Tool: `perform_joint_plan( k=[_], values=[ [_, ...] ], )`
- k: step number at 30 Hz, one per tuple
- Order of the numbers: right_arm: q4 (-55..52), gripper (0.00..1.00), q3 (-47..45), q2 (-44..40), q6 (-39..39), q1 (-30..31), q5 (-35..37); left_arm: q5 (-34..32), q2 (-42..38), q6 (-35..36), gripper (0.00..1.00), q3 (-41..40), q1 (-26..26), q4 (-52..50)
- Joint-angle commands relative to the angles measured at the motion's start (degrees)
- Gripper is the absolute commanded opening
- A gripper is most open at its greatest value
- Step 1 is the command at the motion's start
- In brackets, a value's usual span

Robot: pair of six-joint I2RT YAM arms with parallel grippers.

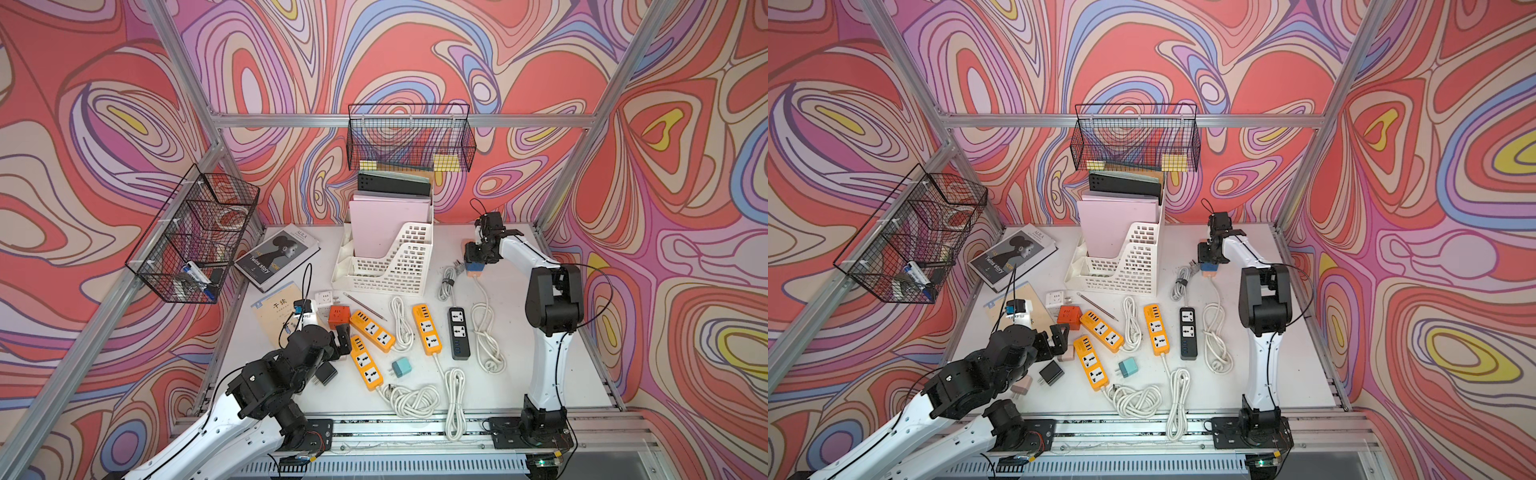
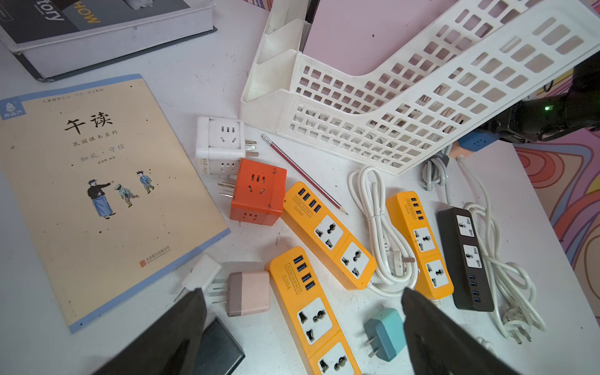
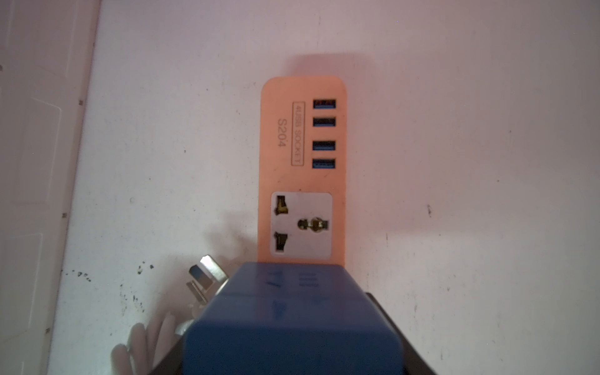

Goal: Pull the plug off the socket
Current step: Pick up the socket from the center of the board.

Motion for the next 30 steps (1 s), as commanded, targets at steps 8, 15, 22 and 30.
perform_joint_plan(
  k=[8,15,22,30],
  values=[
    [9.6,0.35,-21.1,-26.2,4.1,0.2,1.5,6.9,-7.7,-4.4,0.99,-4.3,0.3,12.4],
    [9.8,0.33,-38.3,-50.2,9.8,2.4,-1.4,15.9,-7.3,-8.0,0.99,-9.4,0.4,27.8],
    [9.3,0.31,-49.8,-70.2,15.0,4.3,-12.6,22.4,4.4,-11.8,0.99,-11.9,0.3,43.0],
    [15.3,0.3,-55.9,-77.7,15.4,12.5,-21.2,27.6,18.7,-14.9,0.99,-5.3,0.3,53.7]
  ],
)
